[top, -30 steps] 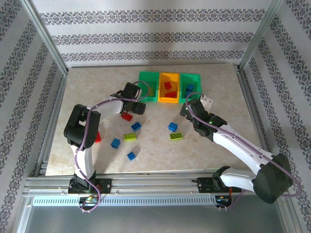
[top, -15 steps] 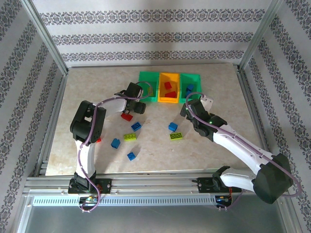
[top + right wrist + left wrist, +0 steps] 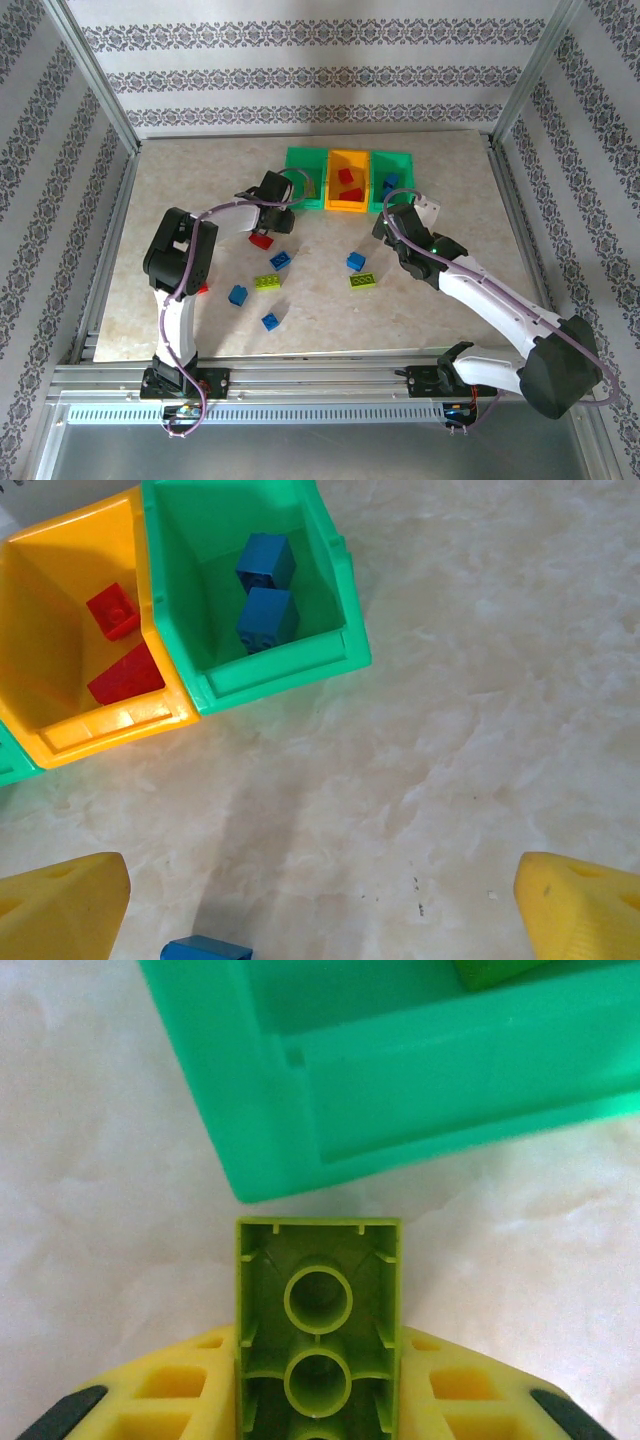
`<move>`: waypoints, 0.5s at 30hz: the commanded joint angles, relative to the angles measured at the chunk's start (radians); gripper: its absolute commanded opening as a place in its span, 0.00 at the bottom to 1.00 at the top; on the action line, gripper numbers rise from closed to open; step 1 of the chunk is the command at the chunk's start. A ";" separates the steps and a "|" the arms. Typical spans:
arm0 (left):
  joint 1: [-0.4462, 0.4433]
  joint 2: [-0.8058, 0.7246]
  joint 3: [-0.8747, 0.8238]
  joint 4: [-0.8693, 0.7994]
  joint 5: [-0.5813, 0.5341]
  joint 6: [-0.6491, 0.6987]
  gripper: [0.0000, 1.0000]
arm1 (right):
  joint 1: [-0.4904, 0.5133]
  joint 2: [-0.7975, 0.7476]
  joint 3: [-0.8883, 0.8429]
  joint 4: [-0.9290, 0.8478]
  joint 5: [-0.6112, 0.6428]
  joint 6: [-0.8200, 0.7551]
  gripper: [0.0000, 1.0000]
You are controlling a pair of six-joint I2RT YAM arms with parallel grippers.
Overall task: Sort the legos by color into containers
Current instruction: Pick up the lego from the center of the table.
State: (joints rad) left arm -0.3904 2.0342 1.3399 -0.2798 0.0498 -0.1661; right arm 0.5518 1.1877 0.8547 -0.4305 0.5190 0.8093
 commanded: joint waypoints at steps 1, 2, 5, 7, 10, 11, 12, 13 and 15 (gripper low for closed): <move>0.005 -0.063 -0.034 -0.009 0.013 -0.025 0.18 | -0.010 0.004 0.027 -0.016 0.012 0.011 0.98; 0.005 -0.074 -0.039 -0.012 0.012 -0.028 0.18 | -0.010 0.005 0.029 -0.016 0.012 0.009 0.98; 0.004 -0.117 -0.058 -0.019 0.009 -0.048 0.18 | -0.010 0.006 0.030 -0.016 0.010 0.011 0.98; 0.005 -0.150 -0.074 -0.019 0.010 -0.061 0.18 | -0.010 0.006 0.029 -0.017 0.010 0.011 0.98; 0.005 -0.197 -0.102 -0.010 0.016 -0.088 0.18 | -0.010 0.006 0.025 -0.016 0.010 0.013 0.98; 0.005 -0.209 -0.108 -0.007 0.016 -0.096 0.17 | -0.012 0.006 0.024 -0.015 0.011 0.012 0.98; 0.005 -0.222 -0.112 -0.003 0.016 -0.106 0.18 | -0.012 0.006 0.023 -0.016 0.011 0.014 0.98; 0.005 -0.231 -0.111 0.004 0.015 -0.115 0.17 | -0.012 0.006 0.023 -0.016 0.012 0.014 0.98; 0.005 -0.236 -0.096 0.014 0.013 -0.127 0.17 | -0.012 0.007 0.023 -0.013 0.011 0.015 0.98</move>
State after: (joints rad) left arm -0.3904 1.8229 1.2415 -0.2821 0.0528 -0.2481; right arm 0.5514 1.1877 0.8555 -0.4305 0.5190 0.8097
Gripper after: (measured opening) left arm 0.313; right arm 0.984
